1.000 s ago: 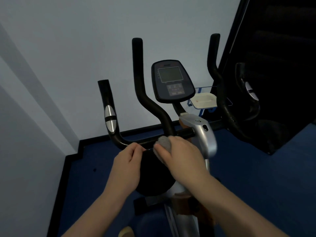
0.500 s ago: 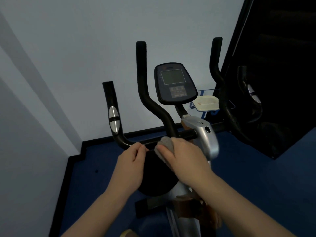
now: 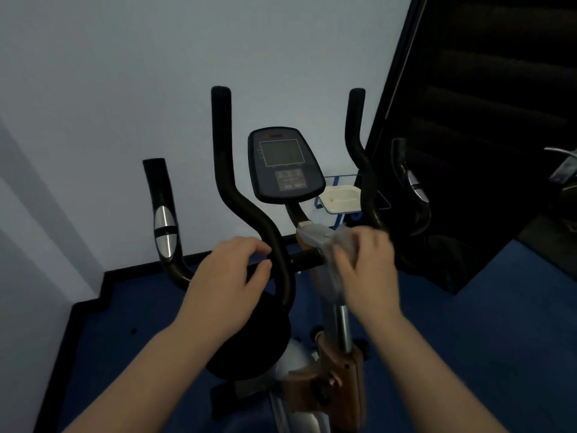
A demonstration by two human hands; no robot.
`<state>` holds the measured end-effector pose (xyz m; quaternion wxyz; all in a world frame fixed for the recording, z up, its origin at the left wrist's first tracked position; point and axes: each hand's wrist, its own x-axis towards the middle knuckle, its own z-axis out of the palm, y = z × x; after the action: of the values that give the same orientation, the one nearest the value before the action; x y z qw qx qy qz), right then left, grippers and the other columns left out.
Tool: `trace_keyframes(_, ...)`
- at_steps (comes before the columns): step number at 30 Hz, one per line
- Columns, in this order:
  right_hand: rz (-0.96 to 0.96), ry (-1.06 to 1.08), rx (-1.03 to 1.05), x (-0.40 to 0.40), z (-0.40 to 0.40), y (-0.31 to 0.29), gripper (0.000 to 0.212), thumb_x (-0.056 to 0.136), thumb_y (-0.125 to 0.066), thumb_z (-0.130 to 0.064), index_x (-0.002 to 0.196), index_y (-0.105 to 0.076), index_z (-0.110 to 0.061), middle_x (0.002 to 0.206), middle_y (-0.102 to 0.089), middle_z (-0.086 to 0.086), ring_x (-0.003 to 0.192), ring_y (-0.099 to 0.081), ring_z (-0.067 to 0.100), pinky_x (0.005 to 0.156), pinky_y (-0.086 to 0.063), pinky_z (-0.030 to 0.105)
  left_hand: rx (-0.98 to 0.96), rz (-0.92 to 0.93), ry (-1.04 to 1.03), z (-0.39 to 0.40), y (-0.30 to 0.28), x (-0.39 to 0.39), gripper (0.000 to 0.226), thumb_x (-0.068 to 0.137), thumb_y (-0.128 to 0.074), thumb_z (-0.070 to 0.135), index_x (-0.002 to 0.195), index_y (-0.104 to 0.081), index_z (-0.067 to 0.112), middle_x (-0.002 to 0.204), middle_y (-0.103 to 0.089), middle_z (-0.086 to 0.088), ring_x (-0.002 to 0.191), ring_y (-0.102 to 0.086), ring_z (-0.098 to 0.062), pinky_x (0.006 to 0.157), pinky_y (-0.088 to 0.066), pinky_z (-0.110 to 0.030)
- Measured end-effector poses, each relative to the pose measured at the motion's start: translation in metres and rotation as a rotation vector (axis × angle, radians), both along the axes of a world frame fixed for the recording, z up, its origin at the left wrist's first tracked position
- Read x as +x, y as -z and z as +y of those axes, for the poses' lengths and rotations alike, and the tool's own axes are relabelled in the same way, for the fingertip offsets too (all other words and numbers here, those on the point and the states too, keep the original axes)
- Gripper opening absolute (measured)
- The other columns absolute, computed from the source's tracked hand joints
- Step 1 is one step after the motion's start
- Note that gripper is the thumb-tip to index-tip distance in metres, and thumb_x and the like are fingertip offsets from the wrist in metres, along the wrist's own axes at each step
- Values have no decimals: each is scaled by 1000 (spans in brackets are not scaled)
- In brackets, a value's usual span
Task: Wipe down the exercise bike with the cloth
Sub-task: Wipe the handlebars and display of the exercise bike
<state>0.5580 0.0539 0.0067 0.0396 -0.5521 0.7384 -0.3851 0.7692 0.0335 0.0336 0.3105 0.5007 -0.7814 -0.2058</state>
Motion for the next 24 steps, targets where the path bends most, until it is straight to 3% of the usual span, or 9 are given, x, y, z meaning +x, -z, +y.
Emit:
trace_keyframes(3, 45, 24, -87, 11, 13, 30, 34, 92, -63, -25, 125, -58, -15, 127, -49, 5, 119, -36, 10, 96, -43, 34, 31, -51, 11, -10, 5, 0, 36, 98, -53, 28, 134, -51, 25, 138, -47, 12, 124, -42, -5, 105, -37, -26)
trace_keyframes(7, -29, -65, -83, 5, -2, 27, 39, 97, -57, -24, 135, -54, -16, 140, -48, -1, 132, -38, 8, 107, -35, 27, 45, -110, 14, -10, 12, -1, 46, 100, -48, 36, 144, -39, 27, 144, -40, 13, 121, -46, -7, 102, -39, -26)
trace_keyframes(11, 116, -171, 186, -4, -60, 0, 26, 98, -52, -32, 115, -62, -16, 112, -62, 3, 101, -55, 18, 77, -40, 29, 92, -155, 10, -11, 13, -3, 49, 101, -44, 40, 148, -33, 29, 142, -43, 12, 117, -49, -7, 94, -39, -23)
trace_keyframes(14, 12, -281, 433, -15, -88, -21, 27, 97, -53, -35, 114, -64, -18, 110, -67, 7, 98, -58, 20, 78, -43, 31, 137, -146, -8, -11, 11, -4, 45, 100, -45, 40, 144, -39, 30, 133, -54, 9, 117, -51, -10, 95, -43, -28)
trace_keyframes(16, -27, -357, 450, -21, -84, -27, 24, 95, -57, -34, 113, -66, -19, 107, -69, 3, 103, -61, 21, 83, -46, 30, 139, -148, -10, -11, 12, -4, 41, 101, -46, 38, 140, -45, 28, 131, -57, 8, 117, -52, -11, 98, -43, -32)
trace_keyframes(20, 66, -396, 273, -33, -44, -21, 21, 92, -62, -37, 112, -66, -34, 96, -66, -18, 89, -60, 2, 66, -38, 7, 105, -186, -20, -12, 15, -2, 39, 101, -43, 38, 138, -48, 27, 127, -58, 9, 113, -53, -10, 94, -43, -28)
trace_keyframes(22, 80, -419, 201, -35, -31, -19, 19, 92, -62, -36, 111, -65, -35, 98, -64, -20, 89, -57, -3, 79, -42, 12, 87, -191, -23, -15, 15, -1, 38, 101, -42, 38, 137, -49, 27, 124, -59, 8, 111, -53, -11, 92, -43, -29)
trace_keyframes(23, 96, -416, 165, -33, -29, -16, 20, 93, -62, -33, 112, -65, -32, 102, -64, -20, 94, -54, -4, 94, -39, 18, 87, -192, -21, -15, 15, -1, 37, 101, -42, 38, 136, -49, 27, 124, -59, 8, 110, -53, -11, 92, -43, -29)
trace_keyframes(24, 118, -403, 128, -27, -29, -12, 21, 94, -61, -31, 115, -65, -29, 108, -63, -18, 101, -50, -5, 108, -28, 24, 86, -199, -19, -15, 15, -1, 36, 101, -42, 37, 135, -50, 27, 124, -59, 8, 110, -53, -11, 92, -43, -30)
